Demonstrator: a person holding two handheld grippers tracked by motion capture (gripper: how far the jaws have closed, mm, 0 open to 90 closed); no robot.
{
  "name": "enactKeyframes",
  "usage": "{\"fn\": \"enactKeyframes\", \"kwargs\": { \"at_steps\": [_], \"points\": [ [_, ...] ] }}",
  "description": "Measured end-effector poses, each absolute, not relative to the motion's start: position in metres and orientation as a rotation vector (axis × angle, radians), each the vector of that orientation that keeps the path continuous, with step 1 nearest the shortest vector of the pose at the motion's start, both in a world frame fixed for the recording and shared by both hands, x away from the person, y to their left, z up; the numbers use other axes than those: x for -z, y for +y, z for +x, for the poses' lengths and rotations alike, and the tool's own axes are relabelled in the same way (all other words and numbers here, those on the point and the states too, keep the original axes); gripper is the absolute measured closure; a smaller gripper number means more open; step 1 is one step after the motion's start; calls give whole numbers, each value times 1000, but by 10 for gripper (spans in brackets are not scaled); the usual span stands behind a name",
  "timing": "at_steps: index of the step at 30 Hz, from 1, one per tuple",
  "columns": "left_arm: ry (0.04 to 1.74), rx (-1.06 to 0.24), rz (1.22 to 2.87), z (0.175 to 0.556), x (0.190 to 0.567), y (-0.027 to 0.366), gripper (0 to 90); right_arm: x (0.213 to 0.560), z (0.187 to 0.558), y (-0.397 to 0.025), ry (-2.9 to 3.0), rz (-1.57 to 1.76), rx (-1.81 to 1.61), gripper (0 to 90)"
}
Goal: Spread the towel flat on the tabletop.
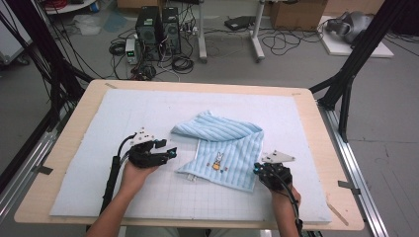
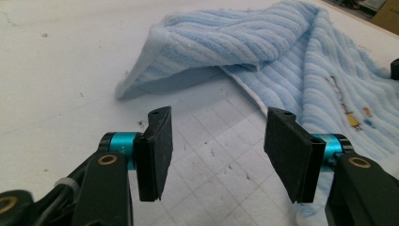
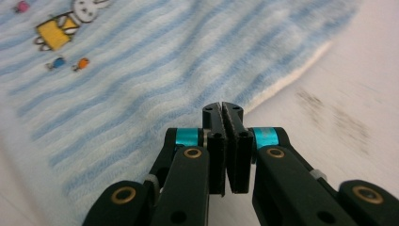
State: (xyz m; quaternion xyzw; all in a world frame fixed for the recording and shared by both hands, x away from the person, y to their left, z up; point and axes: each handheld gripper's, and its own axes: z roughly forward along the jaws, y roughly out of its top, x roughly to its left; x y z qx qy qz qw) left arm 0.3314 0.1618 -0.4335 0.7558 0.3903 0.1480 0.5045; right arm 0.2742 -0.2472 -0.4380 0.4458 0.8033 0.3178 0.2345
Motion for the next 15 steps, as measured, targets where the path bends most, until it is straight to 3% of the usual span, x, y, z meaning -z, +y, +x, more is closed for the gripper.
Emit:
{"fn": "enactKeyframes", "kwargs": {
  "at_steps": [2,5,7,8,15],
  "points": [
    [940,-353,1822,331,434,160,435,438,271,-253,2189,1225,-834,881],
    [937,-338,1816,332,434,157,462,437,268,-259,2148,1241,-861,766],
    [931,-320,1817,333,433,152,471,436,267,-259,2140,1243,-886,742],
    [921,-313,1827,333,433,149,474,433,265,-258,2118,1231,-916,679],
    [901,-270,1876,345,433,119,494,431,264,-256,2088,1227,-952,577]
  ]
}}
